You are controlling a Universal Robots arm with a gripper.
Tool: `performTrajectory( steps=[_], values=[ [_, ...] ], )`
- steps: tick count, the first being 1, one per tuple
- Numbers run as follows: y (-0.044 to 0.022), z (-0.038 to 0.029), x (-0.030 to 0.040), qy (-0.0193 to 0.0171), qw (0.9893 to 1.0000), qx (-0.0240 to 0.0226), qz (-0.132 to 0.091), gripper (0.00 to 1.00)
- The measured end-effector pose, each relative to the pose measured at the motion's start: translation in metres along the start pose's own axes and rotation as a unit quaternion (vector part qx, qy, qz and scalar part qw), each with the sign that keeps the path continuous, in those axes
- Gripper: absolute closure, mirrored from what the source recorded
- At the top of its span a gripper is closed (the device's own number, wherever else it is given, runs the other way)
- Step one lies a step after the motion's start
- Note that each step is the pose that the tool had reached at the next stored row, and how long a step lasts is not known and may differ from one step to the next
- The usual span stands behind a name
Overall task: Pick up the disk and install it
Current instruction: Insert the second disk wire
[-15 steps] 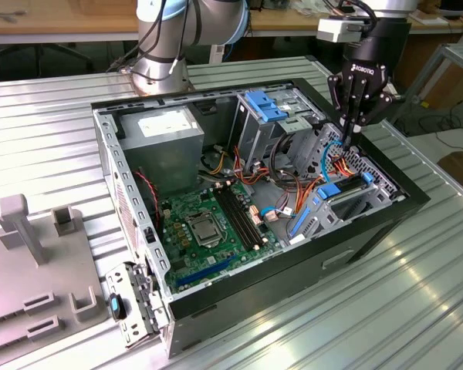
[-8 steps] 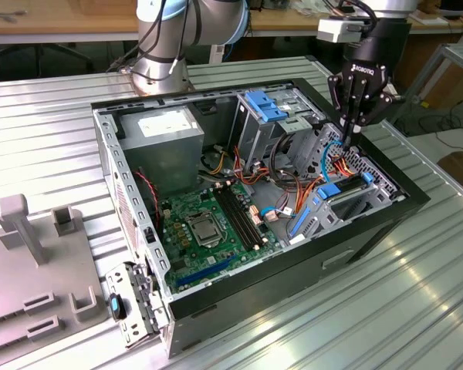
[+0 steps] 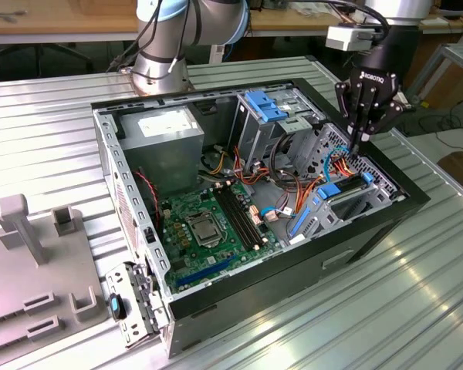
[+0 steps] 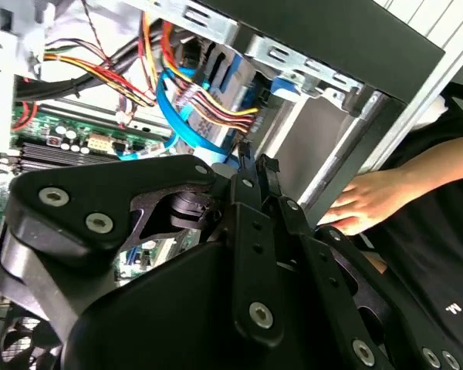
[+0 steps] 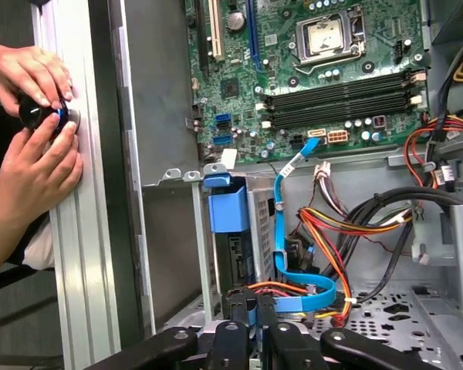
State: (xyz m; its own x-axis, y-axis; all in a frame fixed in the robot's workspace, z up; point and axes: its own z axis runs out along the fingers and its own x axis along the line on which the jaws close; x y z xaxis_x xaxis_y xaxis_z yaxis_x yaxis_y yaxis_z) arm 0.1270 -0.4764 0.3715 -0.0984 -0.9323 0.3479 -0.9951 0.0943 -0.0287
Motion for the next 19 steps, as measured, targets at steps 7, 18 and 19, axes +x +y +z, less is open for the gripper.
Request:
performTrajectory(
  steps=[7, 18, 19],
  values=[
    [0.0029, 0.0046, 0.0125, -0.0484, 0.9988, -0.0047, -0.001, 0.84],
    [0.0109, 0.0135, 0.0374, -0.0933, 0.9956, -0.0088, -0.002, 0.84],
    [0.0118, 0.0138, 0.0382, -0.0950, 0.9954, -0.0088, -0.002, 0.84]
  ],
)
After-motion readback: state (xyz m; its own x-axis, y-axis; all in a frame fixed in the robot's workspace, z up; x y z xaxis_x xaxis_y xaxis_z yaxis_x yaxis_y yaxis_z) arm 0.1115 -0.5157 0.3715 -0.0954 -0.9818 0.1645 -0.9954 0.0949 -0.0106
